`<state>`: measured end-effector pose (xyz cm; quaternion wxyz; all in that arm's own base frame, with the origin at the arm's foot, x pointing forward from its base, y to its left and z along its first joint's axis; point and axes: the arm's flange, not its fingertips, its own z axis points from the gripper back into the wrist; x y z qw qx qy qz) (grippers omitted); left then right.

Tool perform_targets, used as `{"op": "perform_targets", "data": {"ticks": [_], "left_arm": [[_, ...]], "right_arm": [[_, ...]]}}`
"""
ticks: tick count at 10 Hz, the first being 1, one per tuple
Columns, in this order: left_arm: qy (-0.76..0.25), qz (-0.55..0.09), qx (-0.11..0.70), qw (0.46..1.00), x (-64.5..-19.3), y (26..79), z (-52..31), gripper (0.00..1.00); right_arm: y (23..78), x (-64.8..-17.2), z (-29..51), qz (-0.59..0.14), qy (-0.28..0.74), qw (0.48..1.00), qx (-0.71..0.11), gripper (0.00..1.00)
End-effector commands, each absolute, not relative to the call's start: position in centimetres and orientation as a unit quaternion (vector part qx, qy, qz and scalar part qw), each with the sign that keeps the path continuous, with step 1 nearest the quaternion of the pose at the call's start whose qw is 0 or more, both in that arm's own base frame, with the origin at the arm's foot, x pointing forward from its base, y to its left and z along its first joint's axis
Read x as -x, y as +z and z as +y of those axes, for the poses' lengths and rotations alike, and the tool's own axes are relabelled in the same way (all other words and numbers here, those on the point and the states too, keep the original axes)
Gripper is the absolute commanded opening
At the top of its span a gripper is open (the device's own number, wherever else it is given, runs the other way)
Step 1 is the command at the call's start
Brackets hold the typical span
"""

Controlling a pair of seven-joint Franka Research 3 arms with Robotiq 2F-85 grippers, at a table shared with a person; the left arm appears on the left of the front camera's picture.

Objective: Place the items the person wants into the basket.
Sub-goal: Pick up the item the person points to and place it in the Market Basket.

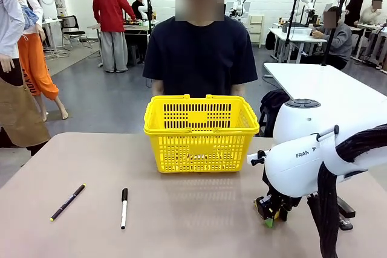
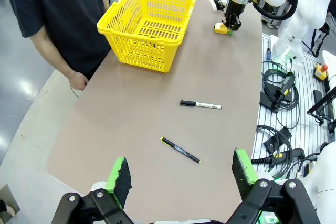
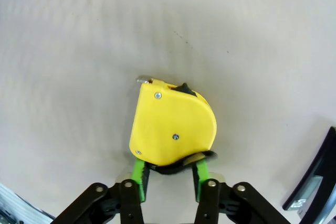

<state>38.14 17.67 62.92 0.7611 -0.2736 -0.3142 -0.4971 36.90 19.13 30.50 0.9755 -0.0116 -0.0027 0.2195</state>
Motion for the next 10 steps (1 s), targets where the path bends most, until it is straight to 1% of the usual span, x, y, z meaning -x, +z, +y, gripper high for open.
{"op": "perform_targets", "data": {"ticks": [1,8,10], "left_arm": [[-0.504,-0.324,0.275,0.752,-38.2,63.0,17.8,1.0],[-0.504,-0.324,0.275,0.752,-38.2,63.0,17.8,1.0],[-0.504,-0.324,0.275,0.752,-38.2,63.0,17.8,1.0]], "right_arm": [[29.4,-36.7,18.8,-0.009,0.234,0.972,0.016,0.0],[29.7,-36.4,18.9,-0.014,0.245,0.969,0.015,0.0],[30.9,-35.7,19.2,-0.017,0.23,0.973,-0.009,0.0]]}}
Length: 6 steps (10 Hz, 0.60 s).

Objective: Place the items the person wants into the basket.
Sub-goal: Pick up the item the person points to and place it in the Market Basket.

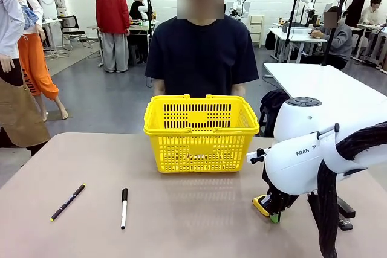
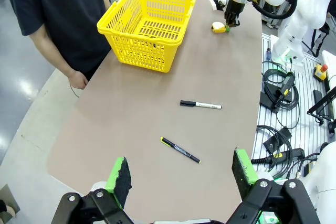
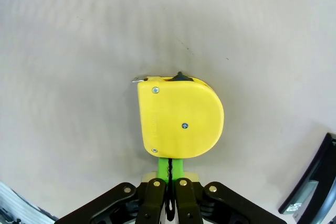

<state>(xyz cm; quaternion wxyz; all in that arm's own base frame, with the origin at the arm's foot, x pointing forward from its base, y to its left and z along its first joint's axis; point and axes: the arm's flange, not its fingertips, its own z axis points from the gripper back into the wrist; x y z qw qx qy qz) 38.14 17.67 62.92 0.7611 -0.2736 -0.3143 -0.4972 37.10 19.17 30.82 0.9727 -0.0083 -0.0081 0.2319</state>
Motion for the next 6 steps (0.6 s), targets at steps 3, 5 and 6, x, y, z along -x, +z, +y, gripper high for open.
{"op": "perform_targets", "data": {"ticks": [3,5,6], "left_arm": [[-0.504,-0.324,0.275,0.752,-38.2,63.0,17.8,1.0],[-0.504,-0.324,0.275,0.752,-38.2,63.0,17.8,1.0],[-0.504,-0.324,0.275,0.752,-38.2,63.0,17.8,1.0]], "right_arm": [[37.9,-32.1,20.7,-0.075,0.229,0.97,0.0,0.0],[42.1,-30.2,22.4,-0.103,0.216,0.971,0.015,0.0],[44.3,-29.6,23.4,-0.11,0.217,0.97,0.016,0.0]]}}
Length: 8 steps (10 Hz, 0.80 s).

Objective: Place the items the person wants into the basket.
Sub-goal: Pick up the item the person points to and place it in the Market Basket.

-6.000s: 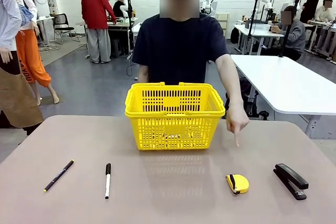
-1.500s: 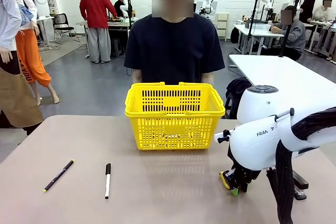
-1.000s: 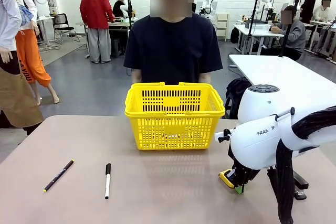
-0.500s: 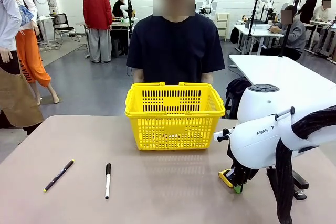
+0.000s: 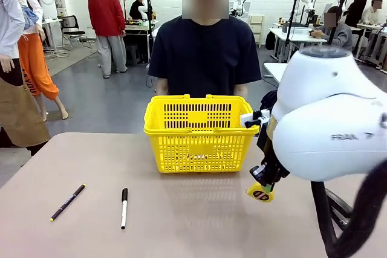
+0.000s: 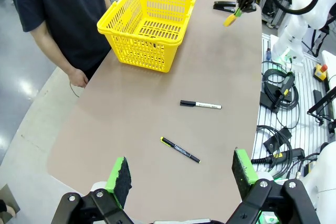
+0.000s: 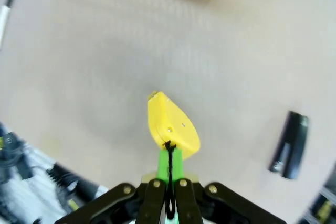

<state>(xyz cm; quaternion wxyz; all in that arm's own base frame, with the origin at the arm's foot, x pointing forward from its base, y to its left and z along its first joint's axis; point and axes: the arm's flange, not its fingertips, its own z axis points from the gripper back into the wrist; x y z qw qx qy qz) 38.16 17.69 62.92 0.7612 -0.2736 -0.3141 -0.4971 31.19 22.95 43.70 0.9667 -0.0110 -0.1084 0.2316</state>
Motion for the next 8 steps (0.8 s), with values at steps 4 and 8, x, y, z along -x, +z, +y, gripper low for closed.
{"op": "perform_targets", "data": {"ticks": [4,8], "left_arm": [[-0.504,-0.324,0.275,0.752,-38.2,63.0,17.8,1.0],[-0.504,-0.324,0.275,0.752,-38.2,63.0,17.8,1.0]], "right_arm": [[53.0,-26.8,28.0,-0.147,0.2,0.968,0.036,0.0],[62.3,-29.9,31.4,-0.194,0.149,0.969,0.02,0.0]]}}
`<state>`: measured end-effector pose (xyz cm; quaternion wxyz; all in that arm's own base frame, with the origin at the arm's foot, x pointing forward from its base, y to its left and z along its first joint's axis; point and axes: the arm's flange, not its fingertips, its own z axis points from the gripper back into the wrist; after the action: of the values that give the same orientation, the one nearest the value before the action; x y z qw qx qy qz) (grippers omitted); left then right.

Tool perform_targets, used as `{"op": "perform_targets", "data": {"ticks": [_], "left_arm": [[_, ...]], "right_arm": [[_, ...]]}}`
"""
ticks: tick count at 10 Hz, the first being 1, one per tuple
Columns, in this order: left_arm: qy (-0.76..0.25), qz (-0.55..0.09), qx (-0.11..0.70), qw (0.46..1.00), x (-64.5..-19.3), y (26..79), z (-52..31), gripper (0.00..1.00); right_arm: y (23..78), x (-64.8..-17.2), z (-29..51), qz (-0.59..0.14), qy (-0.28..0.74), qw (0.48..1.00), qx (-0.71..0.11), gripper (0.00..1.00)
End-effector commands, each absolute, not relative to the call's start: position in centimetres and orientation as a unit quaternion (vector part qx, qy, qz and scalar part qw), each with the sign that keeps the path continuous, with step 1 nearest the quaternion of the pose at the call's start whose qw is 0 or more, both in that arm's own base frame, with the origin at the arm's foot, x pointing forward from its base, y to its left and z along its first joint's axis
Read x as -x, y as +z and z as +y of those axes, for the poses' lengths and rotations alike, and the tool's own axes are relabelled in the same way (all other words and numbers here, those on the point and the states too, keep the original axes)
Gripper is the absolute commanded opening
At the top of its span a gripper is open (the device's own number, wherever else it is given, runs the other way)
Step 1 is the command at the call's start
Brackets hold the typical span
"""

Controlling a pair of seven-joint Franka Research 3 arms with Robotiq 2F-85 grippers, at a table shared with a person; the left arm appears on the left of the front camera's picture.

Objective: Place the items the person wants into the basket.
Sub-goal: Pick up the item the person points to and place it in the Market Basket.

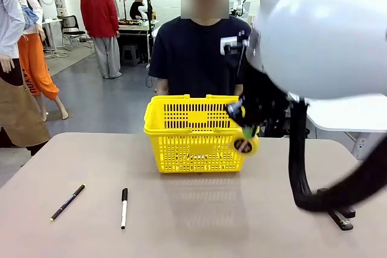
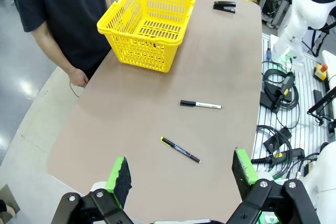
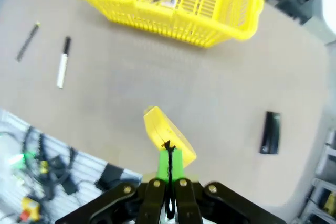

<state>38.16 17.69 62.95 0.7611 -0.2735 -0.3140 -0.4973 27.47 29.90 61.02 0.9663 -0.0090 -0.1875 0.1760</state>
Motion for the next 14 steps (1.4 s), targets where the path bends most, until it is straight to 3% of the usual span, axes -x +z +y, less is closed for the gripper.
{"op": "perform_targets", "data": {"ticks": [1,3,8,12,14], "left_arm": [[-0.504,-0.324,0.275,0.752,-38.2,63.0,17.8,1.0],[-0.504,-0.324,0.275,0.752,-38.2,63.0,17.8,1.0],[-0.504,-0.324,0.275,0.752,-38.2,63.0,17.8,1.0],[-0.504,-0.324,0.275,0.752,-38.2,63.0,17.8,1.0],[-0.504,-0.324,0.275,0.752,-38.2,63.0,17.8,1.0]], "right_arm": [[64.0,-31.8,32.2,-0.205,0.144,0.968,0.014,0.0],[65.1,-37.1,33.2,-0.208,0.145,0.967,0.006,0.0],[60.3,-54.1,30.8,-0.154,0.135,0.977,-0.054,0.0],[54.4,-58.8,30.7,-0.083,0.136,0.985,-0.06,0.0],[54.2,-57.9,30.5,-0.105,0.13,0.985,-0.045,0.0]]}}
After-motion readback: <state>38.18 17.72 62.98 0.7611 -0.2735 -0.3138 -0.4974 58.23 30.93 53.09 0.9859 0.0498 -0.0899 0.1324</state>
